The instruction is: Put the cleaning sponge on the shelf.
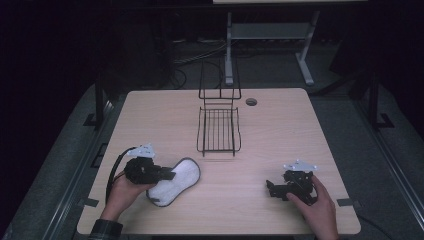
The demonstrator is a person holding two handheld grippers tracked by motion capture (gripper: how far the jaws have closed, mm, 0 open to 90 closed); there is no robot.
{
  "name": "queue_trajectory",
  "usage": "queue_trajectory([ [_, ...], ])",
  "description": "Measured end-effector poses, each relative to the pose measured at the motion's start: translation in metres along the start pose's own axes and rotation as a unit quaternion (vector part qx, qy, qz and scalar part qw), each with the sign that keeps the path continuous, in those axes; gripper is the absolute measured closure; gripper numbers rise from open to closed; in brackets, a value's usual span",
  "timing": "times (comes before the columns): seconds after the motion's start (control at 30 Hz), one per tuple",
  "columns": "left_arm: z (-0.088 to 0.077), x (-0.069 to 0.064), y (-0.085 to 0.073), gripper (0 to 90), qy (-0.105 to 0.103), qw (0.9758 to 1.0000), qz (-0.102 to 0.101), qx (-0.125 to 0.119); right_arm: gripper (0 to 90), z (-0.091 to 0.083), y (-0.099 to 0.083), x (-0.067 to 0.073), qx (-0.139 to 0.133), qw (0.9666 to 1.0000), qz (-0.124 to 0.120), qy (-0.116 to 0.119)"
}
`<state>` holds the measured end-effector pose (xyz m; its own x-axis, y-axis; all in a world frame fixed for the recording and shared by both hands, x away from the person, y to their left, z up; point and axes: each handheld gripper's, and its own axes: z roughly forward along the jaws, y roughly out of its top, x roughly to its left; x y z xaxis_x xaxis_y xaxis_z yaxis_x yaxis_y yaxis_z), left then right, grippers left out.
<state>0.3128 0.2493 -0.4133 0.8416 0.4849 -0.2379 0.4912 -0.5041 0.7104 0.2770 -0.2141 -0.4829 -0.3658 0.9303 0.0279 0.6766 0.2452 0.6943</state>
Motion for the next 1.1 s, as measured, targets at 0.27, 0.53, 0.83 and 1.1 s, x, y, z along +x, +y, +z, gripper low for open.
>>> queue_trajectory([
  [0.27,-0.005,-0.004,0.005,78.3,0.005,0.9999,-0.003,-0.009,0.0,0.0,0.0,0.0,0.0,1.0,0.0,0.0],
  [0.53,-0.011,-0.002,0.012,78.2,0.001,0.9996,-0.018,-0.022,0.0,0.0,0.0,0.0,-0.001,1.0,-0.001,0.001],
  [0.83,-0.012,0.001,0.024,78.3,0.002,0.9994,-0.016,-0.03,0.0,0.0,0.0,0.0,0.0,1.0,-0.001,0.001],
  [1.1,-0.013,0.005,0.037,78.3,0.004,0.9992,-0.014,-0.036,0.0,0.0,0.0,0.0,0.0,1.0,-0.001,0.001],
])
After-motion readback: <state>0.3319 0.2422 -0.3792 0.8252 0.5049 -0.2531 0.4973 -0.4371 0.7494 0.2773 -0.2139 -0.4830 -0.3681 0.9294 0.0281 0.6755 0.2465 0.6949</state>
